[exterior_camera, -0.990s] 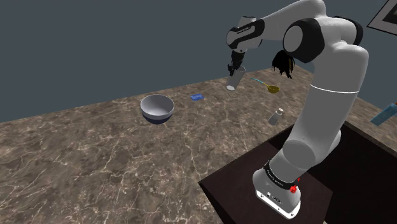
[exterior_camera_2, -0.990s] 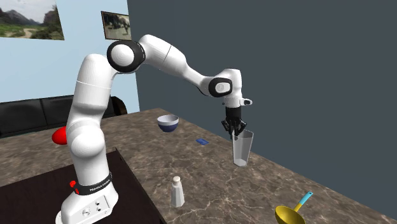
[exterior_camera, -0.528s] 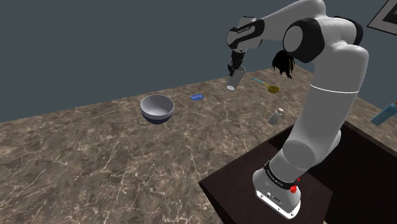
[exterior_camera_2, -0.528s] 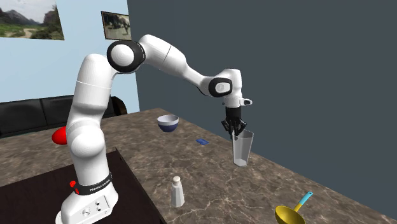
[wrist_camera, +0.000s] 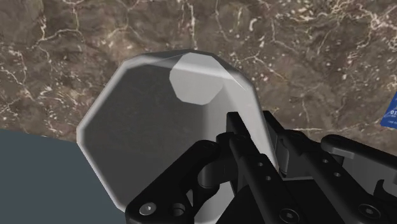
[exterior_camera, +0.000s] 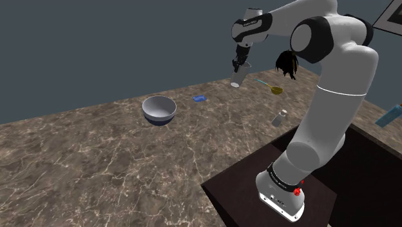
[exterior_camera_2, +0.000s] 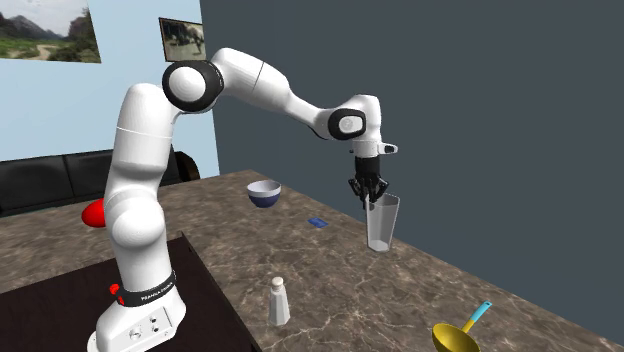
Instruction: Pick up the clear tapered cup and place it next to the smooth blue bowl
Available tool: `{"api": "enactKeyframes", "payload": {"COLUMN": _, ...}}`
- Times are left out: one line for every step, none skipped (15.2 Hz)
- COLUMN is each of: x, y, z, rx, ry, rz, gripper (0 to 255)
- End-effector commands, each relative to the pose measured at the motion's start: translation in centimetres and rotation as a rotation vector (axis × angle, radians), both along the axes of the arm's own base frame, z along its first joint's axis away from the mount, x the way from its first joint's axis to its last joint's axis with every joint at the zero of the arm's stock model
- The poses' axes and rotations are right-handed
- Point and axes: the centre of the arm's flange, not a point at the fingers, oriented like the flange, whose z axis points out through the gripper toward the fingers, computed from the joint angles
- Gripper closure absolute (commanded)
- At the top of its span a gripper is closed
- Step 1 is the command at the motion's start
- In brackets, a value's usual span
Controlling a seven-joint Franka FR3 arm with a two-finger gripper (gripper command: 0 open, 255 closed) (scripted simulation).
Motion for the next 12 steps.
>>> {"api": "enactKeyframes", "payload": {"x": 0.0, "y": 0.0, "z": 1.1, "rx": 0.000, "ry": 0.000, "rz": 0.000, "gripper": 255}}
{"api": "enactKeyframes", "payload": {"x": 0.0, "y": 0.0, "z": 1.6, "rx": 0.000, "ry": 0.000, "rz": 0.000, "gripper": 255}}
{"api": "enactKeyframes", "payload": {"x": 0.0, "y": 0.0, "z": 2.2, "rx": 0.000, "ry": 0.000, "rz": 0.000, "gripper": 255}}
{"api": "enactKeyframes", "payload": {"x": 0.0, "y": 0.0, "z": 2.7, "rx": 0.000, "ry": 0.000, "rz": 0.000, "gripper": 255}}
{"api": "enactKeyframes", "payload": {"x": 0.0, "y": 0.0, "z": 3.2, "rx": 0.000, "ry": 0.000, "rz": 0.000, "gripper": 255}}
{"api": "enactKeyframes", "payload": {"x": 0.0, "y": 0.0, "z": 3.7, "rx": 0.000, "ry": 0.000, "rz": 0.000, "gripper": 255}}
{"api": "enactKeyframes", "payload": {"x": 0.0, "y": 0.0, "z": 4.3, "rx": 0.000, "ry": 0.000, "rz": 0.000, "gripper": 255}}
{"api": "enactKeyframes", "payload": {"x": 0.0, "y": 0.0, "z": 4.8, "rx": 0.000, "ry": 0.000, "rz": 0.000, "gripper": 255}}
{"api": "enactKeyframes", "payload": {"x": 0.0, "y": 0.0, "z": 5.3, "rx": 0.000, "ry": 0.000, "rz": 0.000, "gripper": 255}}
{"api": "enactKeyframes", "payload": {"x": 0.0, "y": 0.0, "z": 5.9, "rx": 0.000, "ry": 0.000, "rz": 0.000, "gripper": 255}}
{"api": "enactKeyframes", "payload": {"x": 0.0, "y": 0.0, "z": 6.4, "rx": 0.000, "ry": 0.000, "rz": 0.000, "gripper": 255}}
{"api": "enactKeyframes", "payload": {"x": 0.0, "y": 0.0, "z": 6.9, "rx": 0.000, "ry": 0.000, "rz": 0.000, "gripper": 255}}
